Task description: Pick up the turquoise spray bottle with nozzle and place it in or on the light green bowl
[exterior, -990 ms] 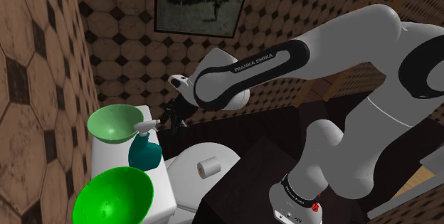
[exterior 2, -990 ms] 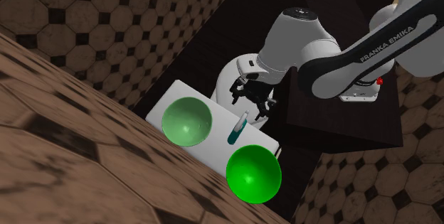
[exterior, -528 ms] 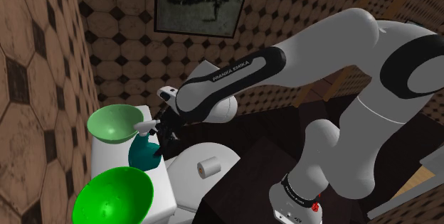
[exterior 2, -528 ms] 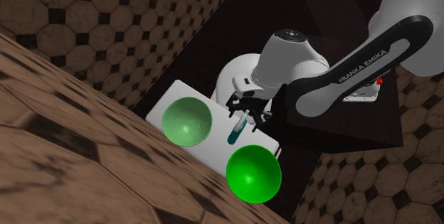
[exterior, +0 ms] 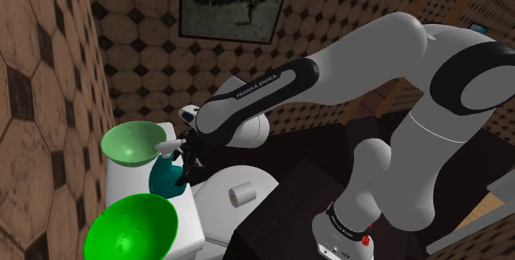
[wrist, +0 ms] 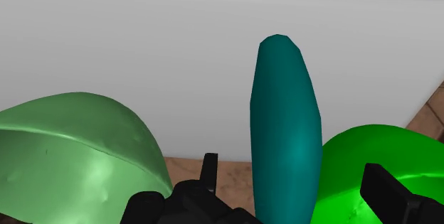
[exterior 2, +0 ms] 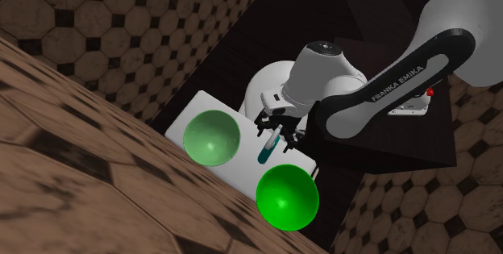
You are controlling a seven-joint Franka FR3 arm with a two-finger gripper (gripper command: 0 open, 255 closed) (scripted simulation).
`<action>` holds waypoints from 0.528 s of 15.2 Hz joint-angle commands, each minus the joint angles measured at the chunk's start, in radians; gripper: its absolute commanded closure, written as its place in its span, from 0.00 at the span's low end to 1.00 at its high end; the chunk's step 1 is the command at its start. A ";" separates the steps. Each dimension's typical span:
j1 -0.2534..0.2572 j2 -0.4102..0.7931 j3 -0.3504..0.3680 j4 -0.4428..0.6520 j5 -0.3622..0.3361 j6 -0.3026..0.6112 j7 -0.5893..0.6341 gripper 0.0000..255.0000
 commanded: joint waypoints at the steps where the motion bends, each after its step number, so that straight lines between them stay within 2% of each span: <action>1: 0.000 0.000 0.000 0.000 0.000 0.000 0.000 0.00; 2: 0.000 0.000 0.000 0.000 0.000 0.000 0.000 0.00; 3: 0.000 0.000 0.000 0.000 0.000 0.000 0.000 1.00; 8: 0.000 0.000 0.000 0.000 0.000 0.000 0.000 1.00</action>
